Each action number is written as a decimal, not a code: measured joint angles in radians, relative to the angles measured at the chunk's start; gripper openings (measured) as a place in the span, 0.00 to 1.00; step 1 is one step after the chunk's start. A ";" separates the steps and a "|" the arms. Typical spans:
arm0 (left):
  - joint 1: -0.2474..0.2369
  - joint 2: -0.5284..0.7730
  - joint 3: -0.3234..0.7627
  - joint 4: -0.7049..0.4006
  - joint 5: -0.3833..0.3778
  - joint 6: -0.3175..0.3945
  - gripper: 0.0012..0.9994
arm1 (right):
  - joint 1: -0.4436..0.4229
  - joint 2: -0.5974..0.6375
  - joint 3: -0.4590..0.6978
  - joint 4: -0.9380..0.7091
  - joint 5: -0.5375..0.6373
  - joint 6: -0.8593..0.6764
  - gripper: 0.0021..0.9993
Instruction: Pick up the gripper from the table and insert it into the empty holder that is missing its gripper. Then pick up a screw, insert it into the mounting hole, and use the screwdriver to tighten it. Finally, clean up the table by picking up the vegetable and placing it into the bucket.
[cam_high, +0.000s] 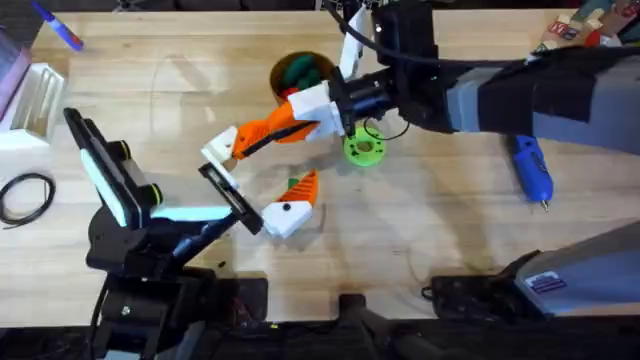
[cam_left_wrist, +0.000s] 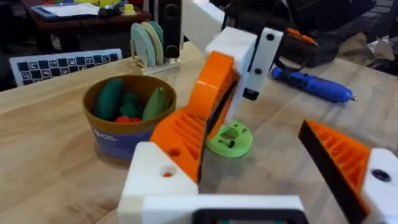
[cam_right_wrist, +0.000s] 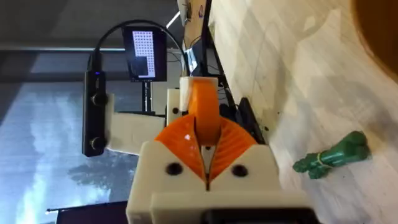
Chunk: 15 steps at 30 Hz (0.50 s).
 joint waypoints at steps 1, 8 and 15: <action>0.000 0.000 0.000 0.000 -0.002 0.002 0.99 | 0.000 0.000 0.000 0.003 -0.004 0.000 0.01; 0.000 -0.001 0.000 -0.001 -0.003 0.008 0.99 | 0.000 0.007 0.000 0.004 -0.009 0.009 0.01; 0.003 0.000 0.000 -0.002 -0.019 -0.006 0.99 | 0.010 0.028 0.000 0.062 0.004 0.066 0.01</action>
